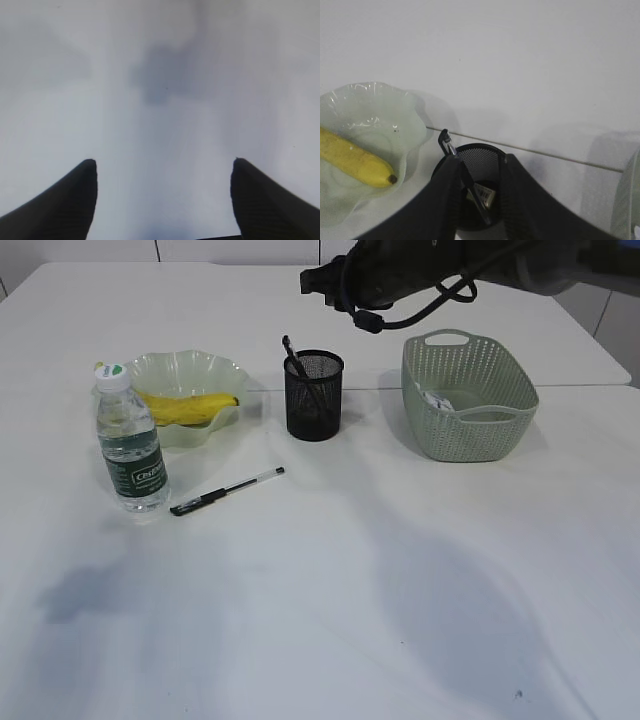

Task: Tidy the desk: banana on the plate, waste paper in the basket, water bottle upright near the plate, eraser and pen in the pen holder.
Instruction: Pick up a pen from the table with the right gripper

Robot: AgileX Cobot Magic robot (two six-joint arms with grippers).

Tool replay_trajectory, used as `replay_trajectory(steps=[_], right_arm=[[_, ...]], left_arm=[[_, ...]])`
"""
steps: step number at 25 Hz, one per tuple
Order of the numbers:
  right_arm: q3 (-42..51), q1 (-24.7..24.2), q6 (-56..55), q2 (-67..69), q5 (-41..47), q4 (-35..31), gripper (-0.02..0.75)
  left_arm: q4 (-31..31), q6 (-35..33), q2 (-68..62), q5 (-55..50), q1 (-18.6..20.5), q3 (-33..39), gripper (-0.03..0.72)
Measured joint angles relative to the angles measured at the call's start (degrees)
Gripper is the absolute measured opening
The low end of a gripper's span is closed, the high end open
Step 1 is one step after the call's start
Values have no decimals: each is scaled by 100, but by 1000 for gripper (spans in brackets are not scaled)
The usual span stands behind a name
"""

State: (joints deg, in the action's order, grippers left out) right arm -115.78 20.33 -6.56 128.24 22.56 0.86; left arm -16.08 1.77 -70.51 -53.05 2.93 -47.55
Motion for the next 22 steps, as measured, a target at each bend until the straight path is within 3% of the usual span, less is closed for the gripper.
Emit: replay_trajectory(steps=[10,22], right_arm=[[0,0,0,-343,1702,-48,210],[0,0,267,-365,3712,-764,211]], left_arm=[[11,0,0,0,0,0,591],[11,0,0,0,0,0,591]])
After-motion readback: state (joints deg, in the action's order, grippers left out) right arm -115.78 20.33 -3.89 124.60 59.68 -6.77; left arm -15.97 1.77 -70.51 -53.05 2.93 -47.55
